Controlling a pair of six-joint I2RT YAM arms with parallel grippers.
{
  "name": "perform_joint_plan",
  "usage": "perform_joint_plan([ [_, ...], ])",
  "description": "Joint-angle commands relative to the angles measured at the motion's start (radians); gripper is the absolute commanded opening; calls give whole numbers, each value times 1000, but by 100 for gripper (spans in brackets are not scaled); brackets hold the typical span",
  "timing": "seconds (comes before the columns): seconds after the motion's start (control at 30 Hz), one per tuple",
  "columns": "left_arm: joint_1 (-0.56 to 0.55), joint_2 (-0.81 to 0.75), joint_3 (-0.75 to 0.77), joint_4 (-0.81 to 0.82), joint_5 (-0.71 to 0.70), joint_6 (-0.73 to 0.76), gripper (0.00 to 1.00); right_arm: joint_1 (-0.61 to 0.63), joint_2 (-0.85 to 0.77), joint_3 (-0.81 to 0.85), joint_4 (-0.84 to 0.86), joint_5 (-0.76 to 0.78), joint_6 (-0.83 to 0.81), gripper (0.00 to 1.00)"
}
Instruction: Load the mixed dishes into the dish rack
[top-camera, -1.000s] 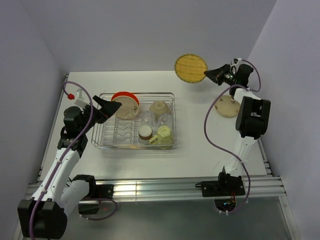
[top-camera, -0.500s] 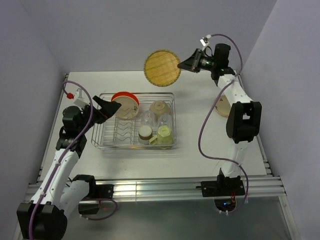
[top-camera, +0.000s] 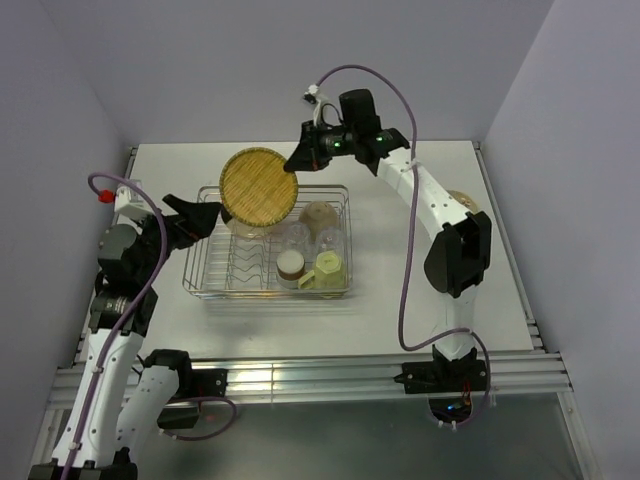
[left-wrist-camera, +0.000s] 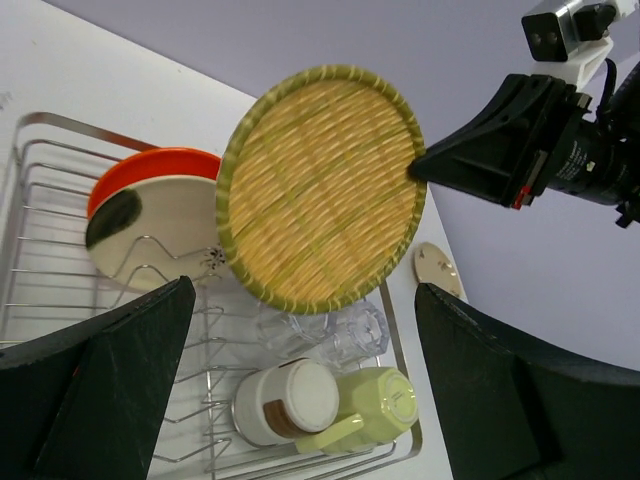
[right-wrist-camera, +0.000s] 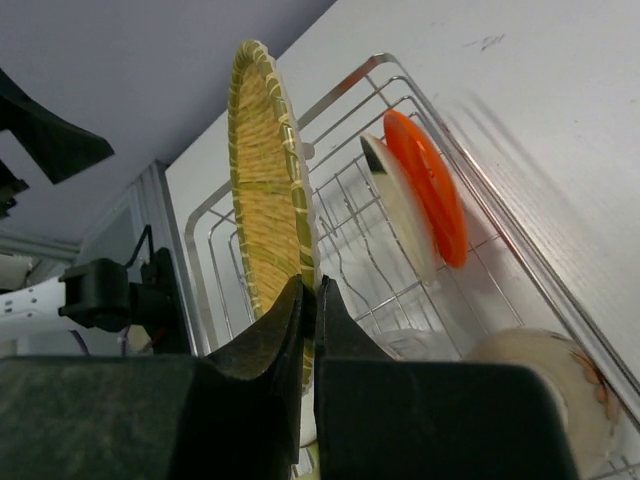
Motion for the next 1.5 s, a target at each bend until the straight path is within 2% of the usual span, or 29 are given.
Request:
perform_joint_plan([
  [0.0,-1,-60,29,-66,-86,51,99,68,-44,100,-63,84,-114,0],
  [0.3,-1,-163,1,-135,-156,62,99,227,-7,151,-72,302,-277,0],
  [0.6,-1,-239,-33,-175,-193,64,99,274,36,209,-51,443,-453,0],
  [0.87,-1,-248,-53,-170,-198,60,99,297,22,124,-11,447,-611,0],
  [1.47,-1,-246,-76,-155,-193,57,99,323,6,-97,95,346,-825,0],
])
